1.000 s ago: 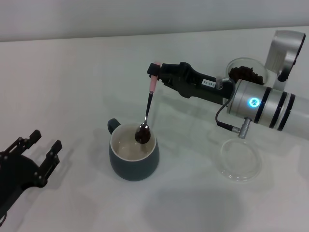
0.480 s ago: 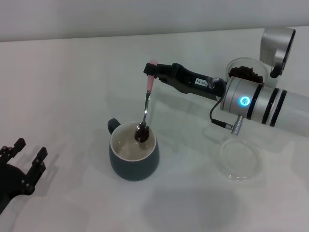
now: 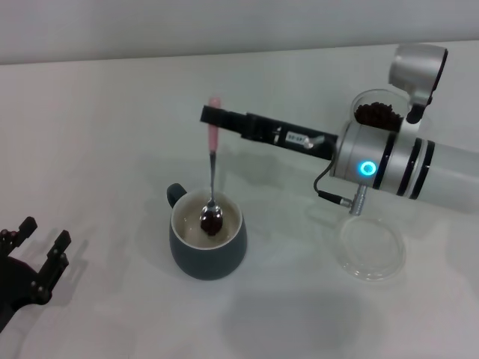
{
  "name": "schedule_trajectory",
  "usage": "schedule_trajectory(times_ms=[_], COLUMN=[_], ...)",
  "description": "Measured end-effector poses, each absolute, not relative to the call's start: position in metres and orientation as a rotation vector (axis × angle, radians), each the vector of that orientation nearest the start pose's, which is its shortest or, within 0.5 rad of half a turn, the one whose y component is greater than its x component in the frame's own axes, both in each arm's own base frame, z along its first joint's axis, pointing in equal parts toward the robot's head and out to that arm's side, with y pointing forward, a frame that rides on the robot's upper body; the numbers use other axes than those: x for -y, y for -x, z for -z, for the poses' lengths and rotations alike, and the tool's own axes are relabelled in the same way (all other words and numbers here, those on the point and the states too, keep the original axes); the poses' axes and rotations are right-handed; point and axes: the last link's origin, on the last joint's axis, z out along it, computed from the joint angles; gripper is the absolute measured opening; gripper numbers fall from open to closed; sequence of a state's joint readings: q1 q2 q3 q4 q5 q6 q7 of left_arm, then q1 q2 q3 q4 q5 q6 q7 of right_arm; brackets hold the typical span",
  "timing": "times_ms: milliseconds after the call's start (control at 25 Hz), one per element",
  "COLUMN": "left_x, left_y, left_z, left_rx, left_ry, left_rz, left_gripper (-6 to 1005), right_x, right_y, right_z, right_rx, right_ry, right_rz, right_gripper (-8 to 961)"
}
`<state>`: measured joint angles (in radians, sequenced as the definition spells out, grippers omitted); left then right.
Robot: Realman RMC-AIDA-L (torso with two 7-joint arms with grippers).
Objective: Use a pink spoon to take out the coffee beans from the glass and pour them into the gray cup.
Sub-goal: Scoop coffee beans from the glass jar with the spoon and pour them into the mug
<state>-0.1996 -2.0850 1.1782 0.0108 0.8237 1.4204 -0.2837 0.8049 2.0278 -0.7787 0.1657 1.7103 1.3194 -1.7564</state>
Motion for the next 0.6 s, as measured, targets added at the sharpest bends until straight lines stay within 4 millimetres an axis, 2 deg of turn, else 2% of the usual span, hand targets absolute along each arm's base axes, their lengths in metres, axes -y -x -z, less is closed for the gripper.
schedule_trajectory(times_ms=[200,400,600], left_x=[-0.208,-0.21,-0.211], left_y=[0.36,0.359,0.358], left_z=[0.05,0.05,0.049], left_rx=[0.505,0.499,0.492], left_ry=[2.019,2.02,2.02], left_rz=[0.671,0.674,0.679], left_gripper=[535,535,533], right_x=[-0.339,-0.332,-0.331], right_y=[-0.198,-0.184,-0.18], right_z=[0.09,0.097,0.097], right_rx=[-1.202,-0.993,-0.933], right_ry=[2.514,2.599,2.606], right_rz=[-1.206,-1.216,-1.239], right_gripper=[147,147,148])
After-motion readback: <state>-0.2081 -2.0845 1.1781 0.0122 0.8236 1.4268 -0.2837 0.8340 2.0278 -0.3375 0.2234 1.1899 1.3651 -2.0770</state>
